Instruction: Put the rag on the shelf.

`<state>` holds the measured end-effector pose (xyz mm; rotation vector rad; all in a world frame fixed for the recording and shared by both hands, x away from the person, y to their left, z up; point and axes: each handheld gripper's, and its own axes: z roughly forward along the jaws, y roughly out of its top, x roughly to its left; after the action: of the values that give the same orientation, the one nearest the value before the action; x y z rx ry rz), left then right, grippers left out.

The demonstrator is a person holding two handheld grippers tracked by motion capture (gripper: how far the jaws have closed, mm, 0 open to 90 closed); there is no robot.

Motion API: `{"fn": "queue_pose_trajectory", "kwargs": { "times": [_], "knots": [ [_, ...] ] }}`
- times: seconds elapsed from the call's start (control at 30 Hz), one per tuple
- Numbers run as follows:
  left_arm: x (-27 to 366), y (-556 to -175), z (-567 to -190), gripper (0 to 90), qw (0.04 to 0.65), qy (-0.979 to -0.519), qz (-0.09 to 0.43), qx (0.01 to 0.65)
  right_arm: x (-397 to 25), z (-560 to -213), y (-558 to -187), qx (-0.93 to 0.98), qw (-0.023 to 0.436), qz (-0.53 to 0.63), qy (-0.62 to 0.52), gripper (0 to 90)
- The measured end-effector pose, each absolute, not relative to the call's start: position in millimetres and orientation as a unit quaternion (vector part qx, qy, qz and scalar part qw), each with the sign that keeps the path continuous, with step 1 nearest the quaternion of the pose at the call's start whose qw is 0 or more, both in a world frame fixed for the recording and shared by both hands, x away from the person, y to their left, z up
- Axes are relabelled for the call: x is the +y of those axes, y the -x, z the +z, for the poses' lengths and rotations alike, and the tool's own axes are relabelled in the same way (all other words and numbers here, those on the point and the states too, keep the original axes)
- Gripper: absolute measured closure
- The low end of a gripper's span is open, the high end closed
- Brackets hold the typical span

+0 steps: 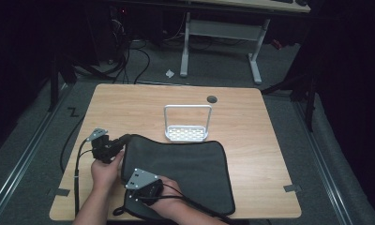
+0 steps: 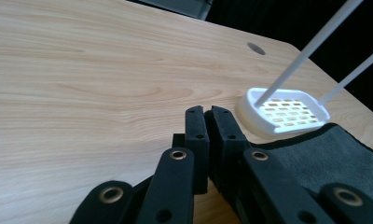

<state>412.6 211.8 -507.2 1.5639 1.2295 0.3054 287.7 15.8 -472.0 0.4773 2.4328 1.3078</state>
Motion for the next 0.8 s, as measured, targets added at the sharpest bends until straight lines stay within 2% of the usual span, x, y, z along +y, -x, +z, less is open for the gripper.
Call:
{"fn": "queue_pose_trajectory", "kwargs": {
  "times": [0.27,0.43,0.8],
  "knots": [
    [228,-404,-496,86.1,0.539,-0.647,0.145,0.520,30,-465,-285,0.852,0.167,0.471,-0.156,82.3],
    [217,-406,-494,86.1,0.540,-0.650,0.144,0.514,27,-463,-285,0.852,0.170,0.469,-0.158,82.3],
    [167,-414,-493,86.0,0.533,-0.674,0.146,0.491,-19,-460,-283,0.839,0.182,0.477,-0.189,82.3]
  ]
}}
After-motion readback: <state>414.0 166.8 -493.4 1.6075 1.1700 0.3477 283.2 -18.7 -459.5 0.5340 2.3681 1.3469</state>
